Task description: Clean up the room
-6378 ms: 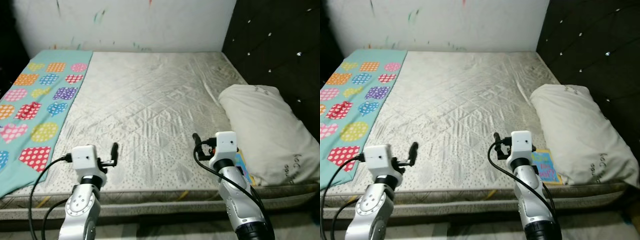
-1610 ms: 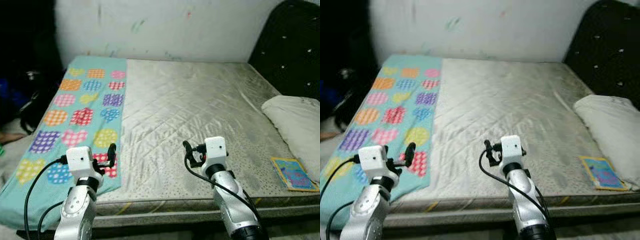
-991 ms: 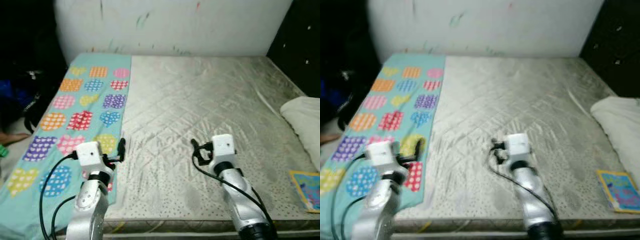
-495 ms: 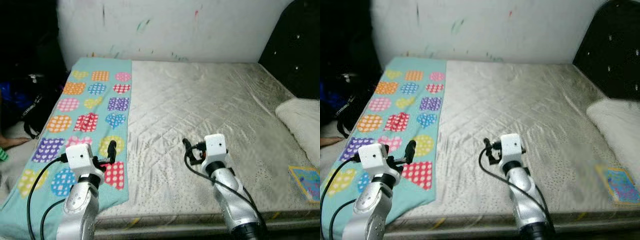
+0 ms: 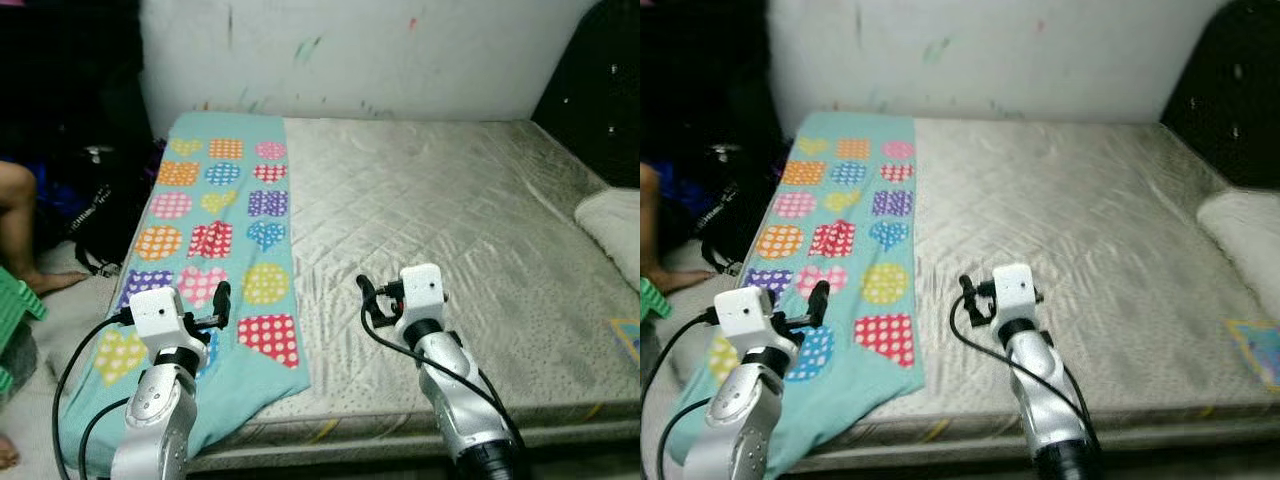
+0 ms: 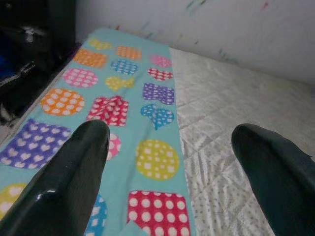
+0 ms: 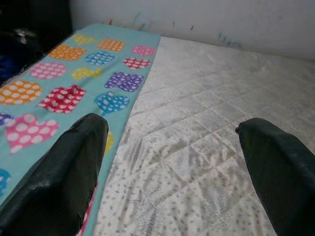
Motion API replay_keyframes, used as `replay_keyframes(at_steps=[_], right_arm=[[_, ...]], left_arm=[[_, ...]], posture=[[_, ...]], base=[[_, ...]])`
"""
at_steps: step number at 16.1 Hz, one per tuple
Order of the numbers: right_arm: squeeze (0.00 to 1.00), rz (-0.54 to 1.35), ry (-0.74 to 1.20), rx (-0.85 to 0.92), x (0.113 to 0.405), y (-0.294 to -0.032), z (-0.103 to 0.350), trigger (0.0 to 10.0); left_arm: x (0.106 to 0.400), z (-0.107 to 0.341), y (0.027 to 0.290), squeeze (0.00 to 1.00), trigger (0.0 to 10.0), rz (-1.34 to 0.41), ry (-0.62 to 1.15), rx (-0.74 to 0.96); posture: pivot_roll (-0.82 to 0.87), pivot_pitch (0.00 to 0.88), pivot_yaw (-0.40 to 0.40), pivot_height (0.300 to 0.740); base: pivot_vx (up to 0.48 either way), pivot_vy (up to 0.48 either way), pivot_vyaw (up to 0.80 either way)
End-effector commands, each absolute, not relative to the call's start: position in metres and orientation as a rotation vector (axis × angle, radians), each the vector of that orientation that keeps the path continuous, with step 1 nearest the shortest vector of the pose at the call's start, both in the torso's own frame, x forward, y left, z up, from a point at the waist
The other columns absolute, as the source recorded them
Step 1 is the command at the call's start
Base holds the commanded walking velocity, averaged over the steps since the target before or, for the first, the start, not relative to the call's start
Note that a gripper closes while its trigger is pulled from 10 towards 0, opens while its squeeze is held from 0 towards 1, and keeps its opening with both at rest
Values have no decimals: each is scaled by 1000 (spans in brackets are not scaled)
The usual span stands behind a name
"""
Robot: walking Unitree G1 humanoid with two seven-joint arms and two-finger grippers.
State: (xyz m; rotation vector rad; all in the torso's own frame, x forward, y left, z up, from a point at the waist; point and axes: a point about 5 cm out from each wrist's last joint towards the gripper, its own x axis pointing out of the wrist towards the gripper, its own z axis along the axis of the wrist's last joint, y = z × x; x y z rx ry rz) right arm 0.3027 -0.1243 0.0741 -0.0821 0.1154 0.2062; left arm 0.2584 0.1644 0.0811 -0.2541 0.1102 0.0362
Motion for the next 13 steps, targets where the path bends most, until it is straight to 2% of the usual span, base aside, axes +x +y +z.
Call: replay_keyframes(at_steps=[1, 8, 13], right_arm=[[0, 206, 133, -85, 303, -126, 71, 10000], [0, 249, 127, -102, 307, -119, 73, 10000], [0, 282, 120, -113, 308, -113, 75, 10000]], left_arm=[[259, 82, 161, 0, 10000, 21, 115, -243], [263, 84, 162, 0, 10000, 31, 121, -229], [264, 91, 164, 0, 10000, 21, 80, -211]], posture=[[-70, 0, -36, 740], [-99, 0, -36, 740], [-88, 0, -46, 740]], base=[[0, 480, 0], [0, 480, 0], [0, 0, 0]])
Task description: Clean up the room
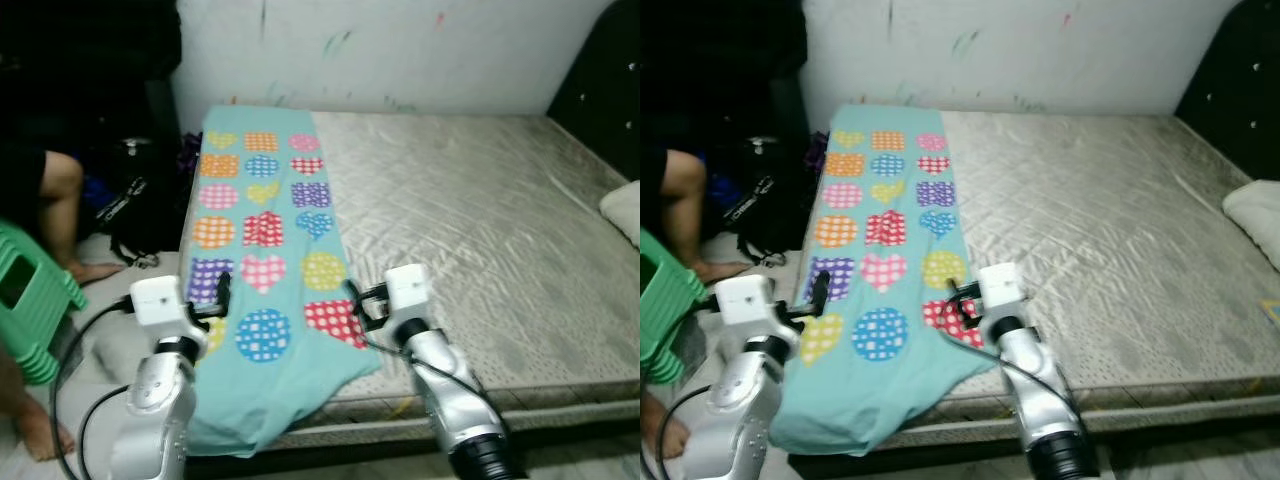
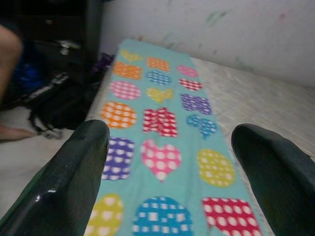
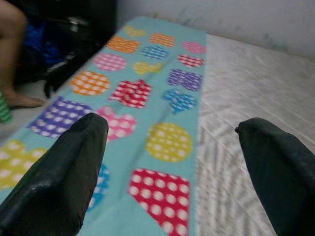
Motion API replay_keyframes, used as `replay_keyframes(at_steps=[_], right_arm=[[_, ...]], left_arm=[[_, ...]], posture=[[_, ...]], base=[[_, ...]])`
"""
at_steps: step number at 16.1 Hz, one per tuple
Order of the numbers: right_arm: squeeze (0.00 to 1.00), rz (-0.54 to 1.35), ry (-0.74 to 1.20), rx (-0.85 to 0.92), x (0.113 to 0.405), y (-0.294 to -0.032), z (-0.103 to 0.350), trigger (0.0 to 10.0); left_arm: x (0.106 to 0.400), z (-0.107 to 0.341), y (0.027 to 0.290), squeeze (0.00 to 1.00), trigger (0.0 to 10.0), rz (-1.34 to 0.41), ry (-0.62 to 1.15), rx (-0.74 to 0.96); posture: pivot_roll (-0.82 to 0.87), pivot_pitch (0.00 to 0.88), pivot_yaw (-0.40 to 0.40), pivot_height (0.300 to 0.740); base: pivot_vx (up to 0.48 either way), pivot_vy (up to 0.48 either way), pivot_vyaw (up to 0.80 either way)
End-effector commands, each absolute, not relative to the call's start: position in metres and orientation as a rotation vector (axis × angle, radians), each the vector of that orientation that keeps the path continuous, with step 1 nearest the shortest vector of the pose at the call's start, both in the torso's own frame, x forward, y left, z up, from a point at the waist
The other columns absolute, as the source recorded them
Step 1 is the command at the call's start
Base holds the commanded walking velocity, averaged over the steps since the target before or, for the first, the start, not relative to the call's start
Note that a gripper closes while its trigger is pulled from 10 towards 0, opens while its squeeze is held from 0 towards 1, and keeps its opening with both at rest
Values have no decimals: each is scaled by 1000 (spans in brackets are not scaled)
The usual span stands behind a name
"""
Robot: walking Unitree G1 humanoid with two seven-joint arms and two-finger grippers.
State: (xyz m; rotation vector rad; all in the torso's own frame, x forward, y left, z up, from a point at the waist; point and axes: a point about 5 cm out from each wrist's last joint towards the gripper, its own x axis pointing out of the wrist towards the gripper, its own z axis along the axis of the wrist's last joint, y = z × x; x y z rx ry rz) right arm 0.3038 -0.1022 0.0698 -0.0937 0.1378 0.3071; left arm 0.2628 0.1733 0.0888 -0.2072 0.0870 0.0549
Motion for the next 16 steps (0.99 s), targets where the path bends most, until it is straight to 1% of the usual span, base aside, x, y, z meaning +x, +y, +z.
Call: replay_keyframes(at_steps=[1, 7, 8, 11, 13, 16], right_arm=[[0, 283, 119, -114, 308, -113, 75, 10000], [0, 273, 109, -141, 308, -118, 75, 10000], [0, 274, 107, -144, 308, -117, 75, 10000], [0, 274, 107, -143, 307, -116, 75, 10000], [0, 274, 112, -140, 308, -116, 74, 10000], [0, 270, 120, -134, 308, -118, 73, 10000]], left_arm=[[264, 91, 163, 0, 10000, 20, 81, -213], [261, 91, 161, 0, 10000, -12, 71, -219], [261, 92, 161, 0, 10000, -17, 70, -220], [260, 92, 161, 0, 10000, -22, 70, -219], [260, 92, 161, 0, 10000, -20, 74, -215], [260, 91, 161, 0, 10000, -9, 79, -211]], posture=[[-88, 0, -46, 740], [-86, 0, -40, 740], [-85, 0, -39, 740], [-83, 0, -37, 740], [-82, 0, -37, 740], [-83, 0, -37, 740]], base=[[0, 0, 0], [0, 0, 0], [244, 0, 0], [247, 0, 623], [246, 0, 0], [0, 0, 0]])
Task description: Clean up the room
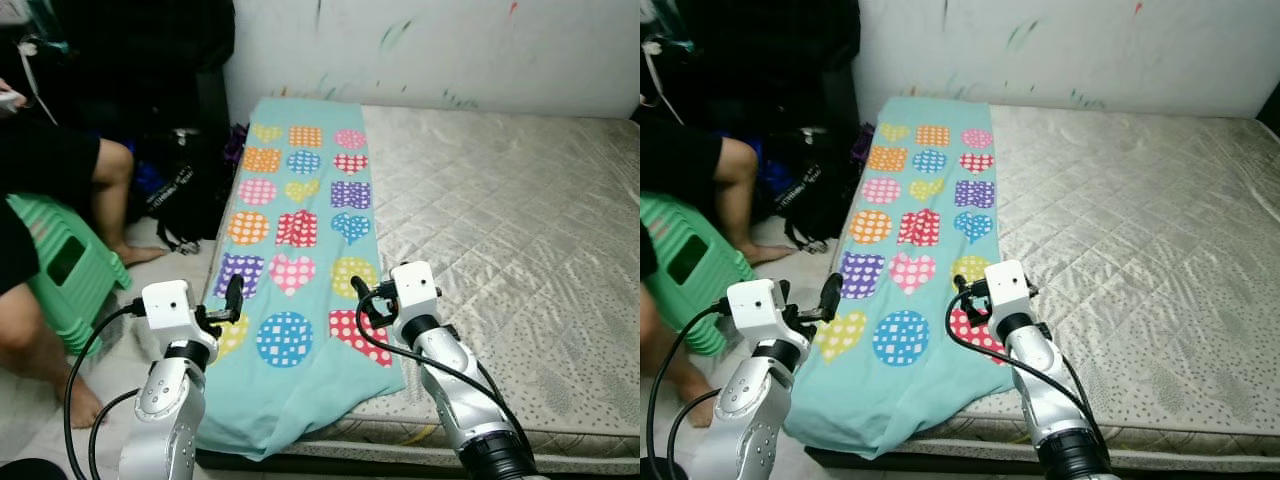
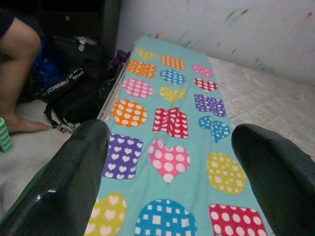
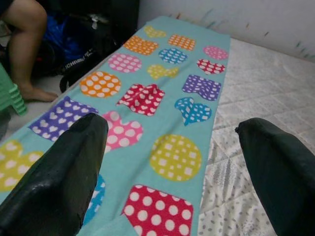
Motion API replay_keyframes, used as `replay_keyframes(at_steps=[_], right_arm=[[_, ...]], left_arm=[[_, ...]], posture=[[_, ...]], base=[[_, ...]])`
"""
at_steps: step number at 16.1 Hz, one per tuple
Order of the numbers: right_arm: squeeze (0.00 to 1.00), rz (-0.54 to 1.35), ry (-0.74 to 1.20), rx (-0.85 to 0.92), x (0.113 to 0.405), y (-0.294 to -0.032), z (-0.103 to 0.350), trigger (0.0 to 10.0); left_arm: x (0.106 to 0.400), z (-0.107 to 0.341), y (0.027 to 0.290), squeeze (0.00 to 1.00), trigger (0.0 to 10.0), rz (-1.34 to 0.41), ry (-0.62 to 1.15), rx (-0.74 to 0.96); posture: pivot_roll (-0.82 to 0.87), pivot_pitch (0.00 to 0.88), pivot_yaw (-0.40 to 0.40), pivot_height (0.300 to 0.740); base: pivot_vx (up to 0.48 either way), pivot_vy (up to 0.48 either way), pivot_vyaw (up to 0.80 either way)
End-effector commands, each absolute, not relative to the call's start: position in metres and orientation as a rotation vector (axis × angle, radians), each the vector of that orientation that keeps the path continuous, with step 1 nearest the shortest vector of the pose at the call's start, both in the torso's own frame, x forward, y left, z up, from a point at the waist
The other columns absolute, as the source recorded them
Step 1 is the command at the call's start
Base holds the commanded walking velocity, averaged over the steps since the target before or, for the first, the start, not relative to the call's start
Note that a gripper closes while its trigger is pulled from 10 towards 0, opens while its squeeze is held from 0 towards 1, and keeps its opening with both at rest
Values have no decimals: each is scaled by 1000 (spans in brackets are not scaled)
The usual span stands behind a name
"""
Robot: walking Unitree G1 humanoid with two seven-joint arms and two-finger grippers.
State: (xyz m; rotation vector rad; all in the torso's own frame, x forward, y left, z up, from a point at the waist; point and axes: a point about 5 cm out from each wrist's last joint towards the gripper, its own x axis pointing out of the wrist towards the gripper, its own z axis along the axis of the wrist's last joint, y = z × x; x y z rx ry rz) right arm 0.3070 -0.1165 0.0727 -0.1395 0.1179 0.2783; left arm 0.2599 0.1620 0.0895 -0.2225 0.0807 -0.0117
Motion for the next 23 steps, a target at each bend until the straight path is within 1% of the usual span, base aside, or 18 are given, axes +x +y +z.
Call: replay_keyframes(at_steps=[1, 7, 8, 14, 18, 23], right_arm=[[0, 270, 124, -135, 307, -118, 72, 10000], [0, 250, 139, -143, 307, -121, 70, 10000], [0, 232, 158, -117, 307, -123, 68, 10000], [0, 230, 146, -121, 308, -124, 69, 10000], [0, 232, 150, -120, 308, -124, 69, 10000], [0, 227, 152, -121, 308, -125, 68, 10000]], left_arm=[[260, 91, 160, 0, 10000, -16, 73, -221], [259, 87, 159, 0, 10000, -8, 95, -216], [259, 87, 159, 0, 10000, -5, 98, -215], [259, 87, 159, 0, 10000, -10, 98, -216], [259, 87, 159, 0, 10000, 1, 95, -228], [260, 88, 158, 0, 10000, -4, 99, -242]], posture=[[-83, 0, -37, 740], [-85, 0, -39, 740], [-83, 0, -41, 740], [-84, 0, -37, 740], [-82, 0, -39, 740], [-84, 0, -38, 740]], base=[[0, 0, 0], [0, 0, 0], [0, 0, -800], [0, 0, -800], [0, 0, 0], [0, 441, 0]])
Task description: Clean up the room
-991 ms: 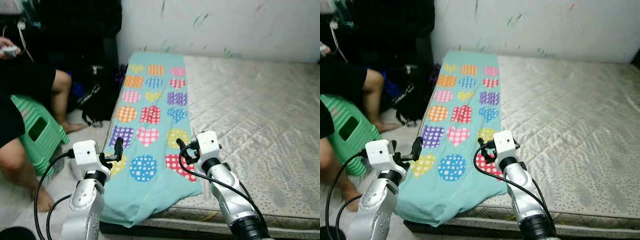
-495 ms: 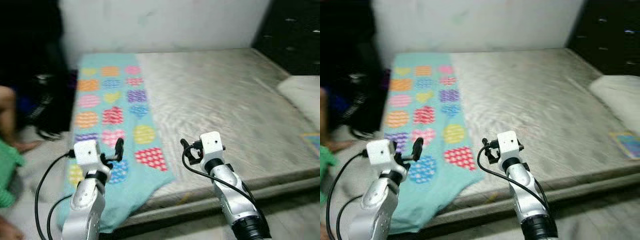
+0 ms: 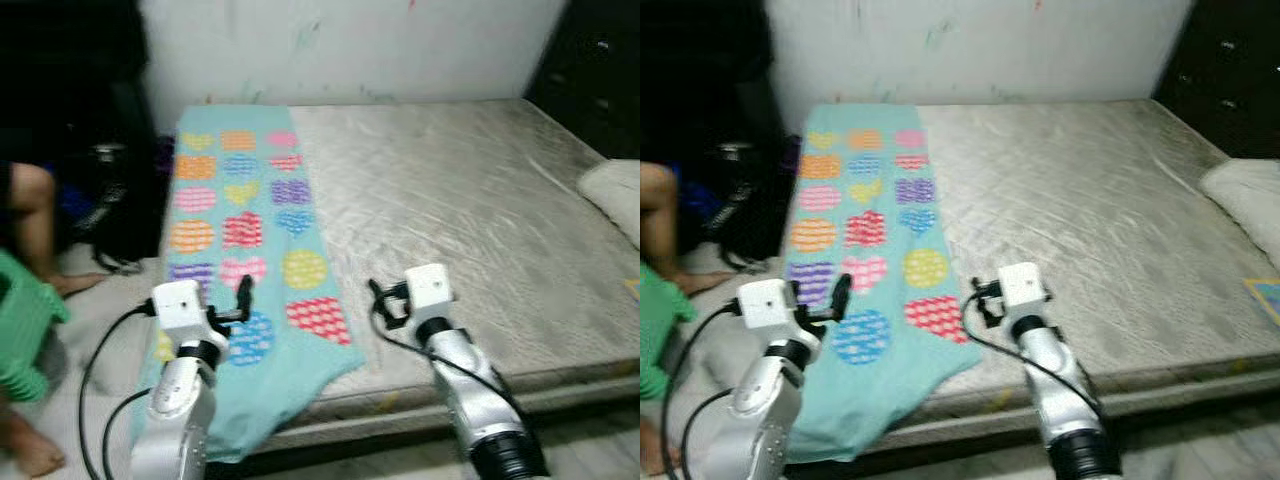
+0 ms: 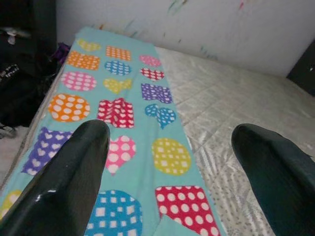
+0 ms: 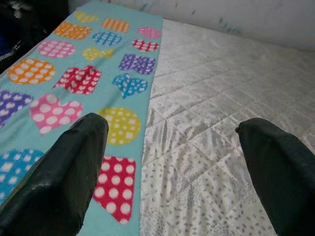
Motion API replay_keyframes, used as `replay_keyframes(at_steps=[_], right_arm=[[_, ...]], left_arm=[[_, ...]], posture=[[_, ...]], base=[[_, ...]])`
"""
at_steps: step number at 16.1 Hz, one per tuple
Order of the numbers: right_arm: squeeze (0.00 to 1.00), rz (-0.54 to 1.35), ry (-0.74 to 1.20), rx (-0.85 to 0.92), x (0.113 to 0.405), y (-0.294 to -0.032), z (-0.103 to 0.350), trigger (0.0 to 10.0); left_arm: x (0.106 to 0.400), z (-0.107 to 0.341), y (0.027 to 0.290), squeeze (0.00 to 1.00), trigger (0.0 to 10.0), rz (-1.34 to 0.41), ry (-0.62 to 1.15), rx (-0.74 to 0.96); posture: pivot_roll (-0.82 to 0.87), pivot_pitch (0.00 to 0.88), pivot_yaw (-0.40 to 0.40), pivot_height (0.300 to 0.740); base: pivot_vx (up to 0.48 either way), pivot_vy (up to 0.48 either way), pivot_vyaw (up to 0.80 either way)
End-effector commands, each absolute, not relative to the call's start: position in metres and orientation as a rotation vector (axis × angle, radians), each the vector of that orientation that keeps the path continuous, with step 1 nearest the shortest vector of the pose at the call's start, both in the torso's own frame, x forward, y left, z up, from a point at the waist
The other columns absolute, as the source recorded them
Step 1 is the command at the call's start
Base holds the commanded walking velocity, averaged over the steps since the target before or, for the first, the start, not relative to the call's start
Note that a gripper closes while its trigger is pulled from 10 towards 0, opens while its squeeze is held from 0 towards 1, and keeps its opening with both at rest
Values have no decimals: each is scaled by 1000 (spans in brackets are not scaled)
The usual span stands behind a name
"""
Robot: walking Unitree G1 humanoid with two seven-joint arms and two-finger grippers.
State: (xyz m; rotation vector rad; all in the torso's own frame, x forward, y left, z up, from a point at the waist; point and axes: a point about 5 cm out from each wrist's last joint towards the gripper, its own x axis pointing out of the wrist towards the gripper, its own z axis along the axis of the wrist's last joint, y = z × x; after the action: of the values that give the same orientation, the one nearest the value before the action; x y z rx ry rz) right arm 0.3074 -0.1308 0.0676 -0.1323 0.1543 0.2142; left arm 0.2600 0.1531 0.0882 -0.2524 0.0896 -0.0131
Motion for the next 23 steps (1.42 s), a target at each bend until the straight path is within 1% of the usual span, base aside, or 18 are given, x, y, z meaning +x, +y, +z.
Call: replay_keyframes(at_steps=[1, 3, 11, 21, 23], right_arm=[[0, 227, 152, -120, 308, -125, 69, 10000], [0, 226, 152, -120, 308, -125, 68, 10000], [0, 227, 150, -123, 308, -125, 69, 10000], [0, 231, 148, -127, 308, -125, 69, 10000], [0, 232, 150, -128, 309, -125, 68, 10000]], left_arm=[[260, 88, 158, 0, 10000, -4, 99, -242], [260, 88, 158, 0, 10000, -6, 96, -237], [259, 92, 156, 0, 10000, -39, 63, -232], [259, 92, 155, 0, 10000, -46, 59, -230], [259, 92, 155, 0, 10000, -36, 59, -229]], posture=[[-84, 0, -38, 740], [-84, 0, -38, 740], [-84, 0, -37, 740], [-82, 0, -40, 740], [-81, 0, -42, 740]], base=[[0, 480, 0], [0, 480, 0], [0, 0, 0], [332, 0, 0], [142, 0, 0]])
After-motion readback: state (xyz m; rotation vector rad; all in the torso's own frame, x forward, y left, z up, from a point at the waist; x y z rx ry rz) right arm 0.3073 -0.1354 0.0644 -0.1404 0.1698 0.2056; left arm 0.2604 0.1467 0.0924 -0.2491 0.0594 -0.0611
